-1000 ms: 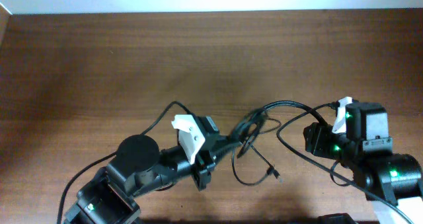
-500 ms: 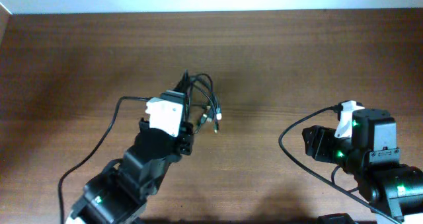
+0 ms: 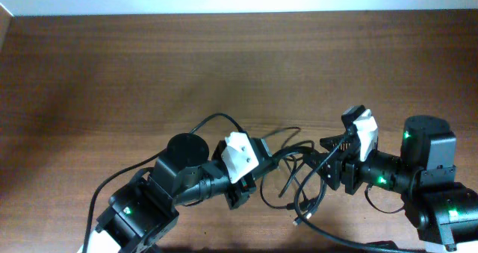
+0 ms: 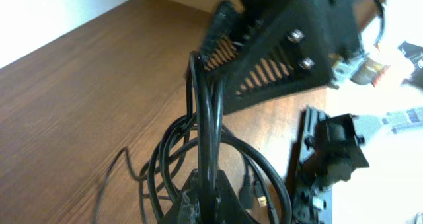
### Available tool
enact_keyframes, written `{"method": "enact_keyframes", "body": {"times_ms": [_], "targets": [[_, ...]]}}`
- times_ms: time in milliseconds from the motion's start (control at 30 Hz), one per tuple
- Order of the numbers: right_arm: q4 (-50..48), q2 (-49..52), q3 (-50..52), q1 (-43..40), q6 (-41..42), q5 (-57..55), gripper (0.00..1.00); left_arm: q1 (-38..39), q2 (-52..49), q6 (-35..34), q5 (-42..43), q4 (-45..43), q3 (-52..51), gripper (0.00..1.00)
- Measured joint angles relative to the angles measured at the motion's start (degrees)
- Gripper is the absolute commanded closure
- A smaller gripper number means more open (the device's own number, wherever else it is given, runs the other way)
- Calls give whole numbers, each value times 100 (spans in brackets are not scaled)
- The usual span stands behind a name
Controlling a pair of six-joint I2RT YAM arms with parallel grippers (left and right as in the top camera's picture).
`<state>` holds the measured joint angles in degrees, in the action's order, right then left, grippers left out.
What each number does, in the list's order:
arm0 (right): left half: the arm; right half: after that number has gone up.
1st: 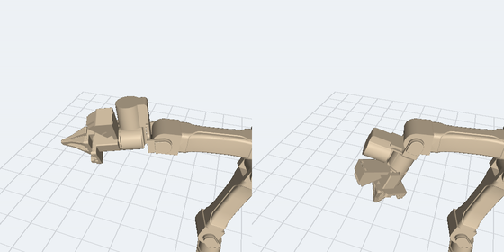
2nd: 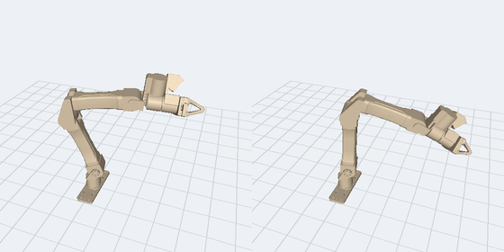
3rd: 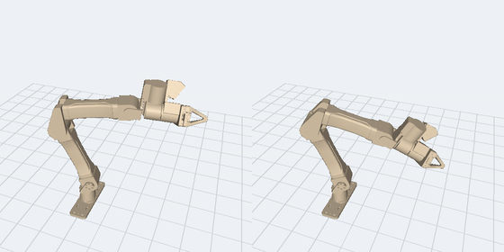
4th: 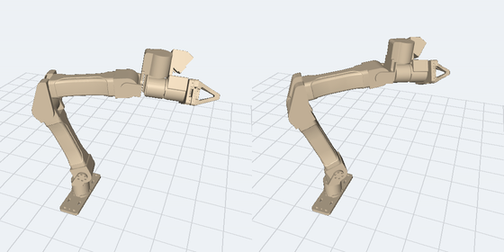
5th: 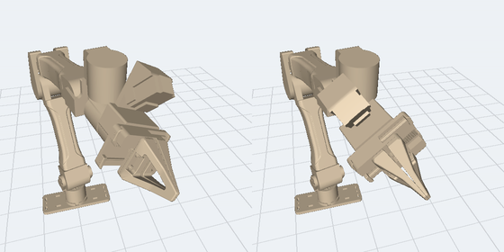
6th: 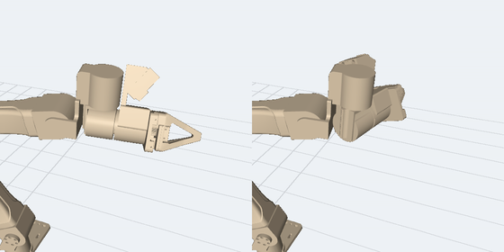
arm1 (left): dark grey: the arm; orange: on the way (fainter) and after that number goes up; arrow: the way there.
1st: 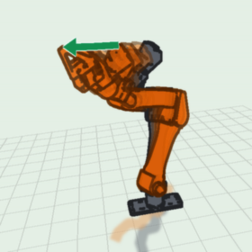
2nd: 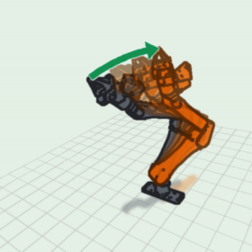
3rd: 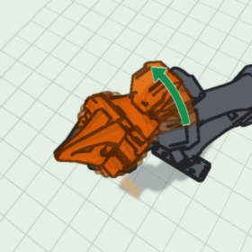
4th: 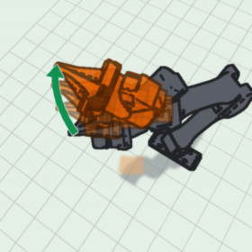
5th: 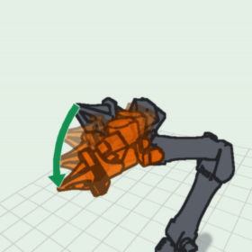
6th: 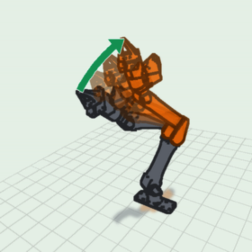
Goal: Untangle cables
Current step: 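Lower the cables onto the table and open both grippers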
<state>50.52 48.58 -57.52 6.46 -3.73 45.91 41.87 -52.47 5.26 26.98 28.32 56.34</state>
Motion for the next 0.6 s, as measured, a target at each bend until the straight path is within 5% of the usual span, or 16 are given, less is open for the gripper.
{"method": "enact_keyframes", "body": {"times_ms": [200, 367, 400, 533, 600], "targets": [[22, -7, 0, 0, -570, 101, 96, 0, 0, 560, 219, 70, 0, 100], [260, 28, 0, 0, -636, 111, 96, -7, -101, 592, 210, 15, 0, 98], [317, 81, 0, 0, -634, 105, 96, -7, -166, 592, 212, -28, 2, 84], [592, 306, 0, -4, -634, 68, 96, -4, -365, 634, 219, -52, 2, 72], [804, 343, 0, -4, -634, 66, 96, -4, -365, 605, 42, -46, 2, 57]]}}
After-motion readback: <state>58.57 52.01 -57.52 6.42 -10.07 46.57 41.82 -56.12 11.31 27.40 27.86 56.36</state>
